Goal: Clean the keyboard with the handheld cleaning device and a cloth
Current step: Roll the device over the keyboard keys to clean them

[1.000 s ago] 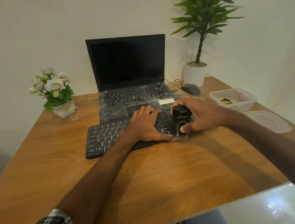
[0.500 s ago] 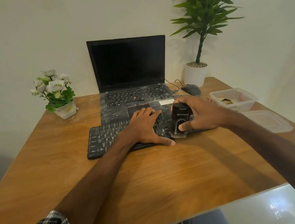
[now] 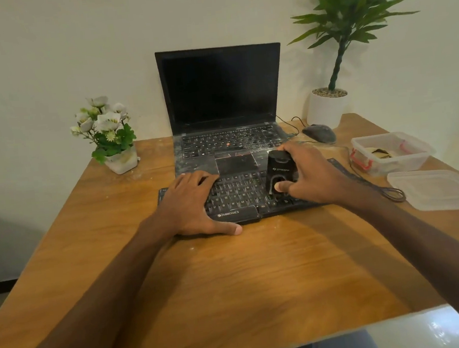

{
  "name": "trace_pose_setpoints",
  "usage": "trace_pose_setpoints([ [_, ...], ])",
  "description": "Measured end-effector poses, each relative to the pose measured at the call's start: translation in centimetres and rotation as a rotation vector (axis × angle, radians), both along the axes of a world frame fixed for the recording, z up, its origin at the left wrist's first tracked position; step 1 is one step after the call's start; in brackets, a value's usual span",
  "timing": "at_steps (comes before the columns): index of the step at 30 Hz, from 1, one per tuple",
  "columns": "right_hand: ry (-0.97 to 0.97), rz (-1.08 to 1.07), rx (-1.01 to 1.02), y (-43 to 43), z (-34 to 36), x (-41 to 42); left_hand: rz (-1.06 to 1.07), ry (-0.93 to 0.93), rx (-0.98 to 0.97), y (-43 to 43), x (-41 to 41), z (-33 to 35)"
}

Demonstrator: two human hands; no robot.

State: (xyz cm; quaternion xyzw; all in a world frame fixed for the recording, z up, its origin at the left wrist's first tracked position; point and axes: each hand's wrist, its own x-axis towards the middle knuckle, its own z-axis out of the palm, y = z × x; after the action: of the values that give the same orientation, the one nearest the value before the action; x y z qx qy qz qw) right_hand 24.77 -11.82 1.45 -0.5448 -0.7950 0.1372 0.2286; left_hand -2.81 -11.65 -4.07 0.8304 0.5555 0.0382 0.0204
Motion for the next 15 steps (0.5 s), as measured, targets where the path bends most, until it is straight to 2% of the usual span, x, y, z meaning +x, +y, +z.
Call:
trace_pose_setpoints([
  [6, -0.200, 0.062, -0.152, -1.3, 2.2, 1.7, 0.002, 0.028, 0.033, 0.4, 0.2, -0.1],
  [9, -0.117, 0.000, -0.151, -1.2, 2.9, 2.6, 0.004, 0.028, 0.025, 0.2, 0.1, -0.3],
  [15, 0.031, -0.110, 0.006, -1.7, 1.0, 1.7, 0.015, -0.007, -0.024, -0.4, -0.8, -0.1],
])
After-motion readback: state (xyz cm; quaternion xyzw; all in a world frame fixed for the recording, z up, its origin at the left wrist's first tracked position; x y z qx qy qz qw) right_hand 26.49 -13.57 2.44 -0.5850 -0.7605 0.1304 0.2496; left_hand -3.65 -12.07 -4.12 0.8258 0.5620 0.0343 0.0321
